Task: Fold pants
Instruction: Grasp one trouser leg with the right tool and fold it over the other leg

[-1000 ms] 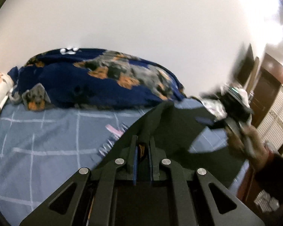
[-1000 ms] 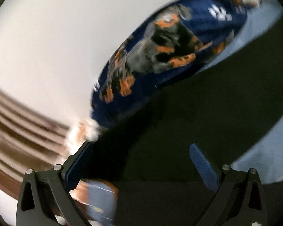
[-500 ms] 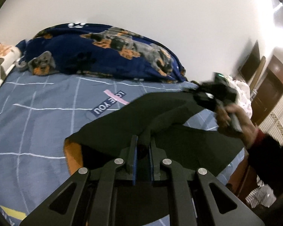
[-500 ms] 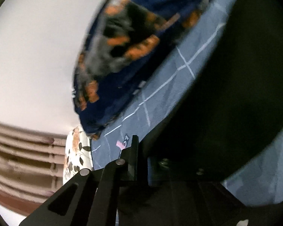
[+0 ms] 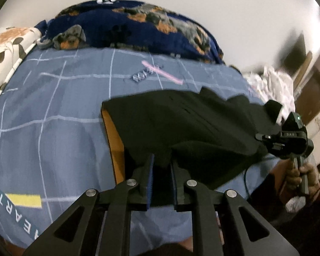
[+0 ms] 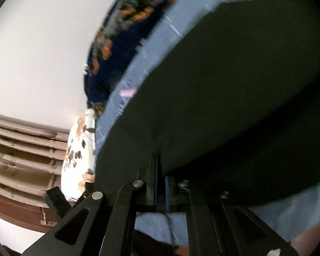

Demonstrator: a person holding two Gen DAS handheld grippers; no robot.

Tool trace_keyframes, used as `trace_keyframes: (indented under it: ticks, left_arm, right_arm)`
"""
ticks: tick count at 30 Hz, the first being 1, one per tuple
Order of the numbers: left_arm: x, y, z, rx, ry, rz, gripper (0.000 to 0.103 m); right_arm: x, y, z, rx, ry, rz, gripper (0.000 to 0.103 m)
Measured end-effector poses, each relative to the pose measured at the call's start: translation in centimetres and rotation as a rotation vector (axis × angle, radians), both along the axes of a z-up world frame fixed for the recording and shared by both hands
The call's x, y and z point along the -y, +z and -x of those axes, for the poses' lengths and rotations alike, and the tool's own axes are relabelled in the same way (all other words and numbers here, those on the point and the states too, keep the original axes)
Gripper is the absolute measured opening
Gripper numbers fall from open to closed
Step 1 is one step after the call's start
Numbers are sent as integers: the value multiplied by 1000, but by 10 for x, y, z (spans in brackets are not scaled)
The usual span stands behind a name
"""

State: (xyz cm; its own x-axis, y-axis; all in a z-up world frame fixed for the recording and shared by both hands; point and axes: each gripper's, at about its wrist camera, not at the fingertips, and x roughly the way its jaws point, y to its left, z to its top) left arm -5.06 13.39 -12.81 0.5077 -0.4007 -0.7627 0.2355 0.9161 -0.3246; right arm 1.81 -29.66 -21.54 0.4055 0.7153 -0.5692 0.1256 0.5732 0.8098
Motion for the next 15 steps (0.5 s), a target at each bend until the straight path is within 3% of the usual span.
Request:
trace_keyframes:
  ticks: [2, 7, 10, 11, 13, 15]
  left_arm:
    - [5, -9, 5, -13, -12, -42, 15]
    - [1, -18, 13, -27, -7, -54, 18]
    - [2, -17, 19, -22, 3, -111, 29]
    - [0, -17, 20, -25, 10, -133, 40]
    - [-6, -13, 23, -23, 39, -178, 50]
    - [-17, -2, 29, 18, 90, -215, 52]
  right_arm:
    - [1, -12, 7, -25, -5, -2, 6]
    - [-2, -23, 14, -40, 5, 11, 6]
    - [-2, -25, 16, -38, 6, 12, 6]
    - [-2, -26, 16, -37, 10, 18, 6]
    - [-2, -29, 17, -40, 14, 16, 6]
    - [-2, -29, 17, -39, 10, 9, 6]
